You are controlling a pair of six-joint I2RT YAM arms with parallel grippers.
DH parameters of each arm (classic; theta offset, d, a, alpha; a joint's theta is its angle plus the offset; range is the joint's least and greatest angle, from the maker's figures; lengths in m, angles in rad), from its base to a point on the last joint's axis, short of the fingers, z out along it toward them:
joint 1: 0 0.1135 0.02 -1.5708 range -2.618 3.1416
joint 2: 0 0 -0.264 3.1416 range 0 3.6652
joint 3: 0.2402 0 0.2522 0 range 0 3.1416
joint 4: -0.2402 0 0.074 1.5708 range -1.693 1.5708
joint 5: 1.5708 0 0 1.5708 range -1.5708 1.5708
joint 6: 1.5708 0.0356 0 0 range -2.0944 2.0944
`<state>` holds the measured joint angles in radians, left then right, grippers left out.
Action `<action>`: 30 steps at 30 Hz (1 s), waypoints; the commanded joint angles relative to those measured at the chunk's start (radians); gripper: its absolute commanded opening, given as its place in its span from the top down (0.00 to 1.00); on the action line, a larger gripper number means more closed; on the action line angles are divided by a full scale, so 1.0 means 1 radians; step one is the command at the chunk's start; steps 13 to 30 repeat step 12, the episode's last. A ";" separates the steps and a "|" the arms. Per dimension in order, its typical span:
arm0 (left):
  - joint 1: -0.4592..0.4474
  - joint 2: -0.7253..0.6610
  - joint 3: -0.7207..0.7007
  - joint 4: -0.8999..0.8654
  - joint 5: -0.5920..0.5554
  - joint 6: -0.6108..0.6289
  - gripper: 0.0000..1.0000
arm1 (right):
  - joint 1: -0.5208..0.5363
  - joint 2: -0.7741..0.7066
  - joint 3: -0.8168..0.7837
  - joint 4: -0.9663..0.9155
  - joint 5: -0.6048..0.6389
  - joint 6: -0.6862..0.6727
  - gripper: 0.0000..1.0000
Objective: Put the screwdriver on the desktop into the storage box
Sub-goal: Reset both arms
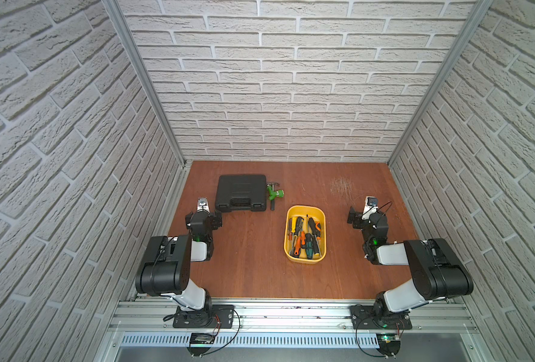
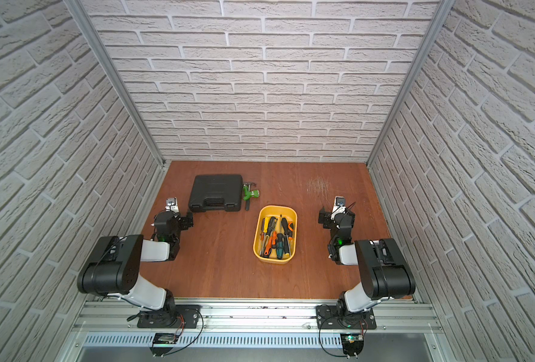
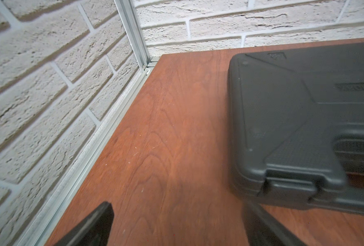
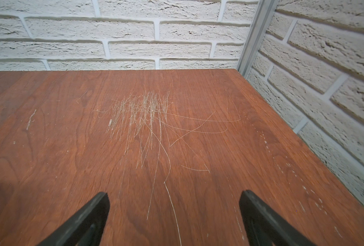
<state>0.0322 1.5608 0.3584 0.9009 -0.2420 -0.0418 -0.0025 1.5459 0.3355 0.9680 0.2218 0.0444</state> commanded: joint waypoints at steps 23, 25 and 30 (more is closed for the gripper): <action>0.005 -0.007 0.013 0.014 0.020 0.003 0.02 | 0.006 0.002 0.014 0.010 -0.022 -0.024 0.01; 0.005 -0.007 0.013 0.014 0.020 0.003 0.02 | 0.006 0.002 0.014 0.010 -0.022 -0.024 0.01; 0.005 -0.007 0.013 0.014 0.020 0.003 0.02 | 0.006 0.002 0.014 0.010 -0.022 -0.024 0.01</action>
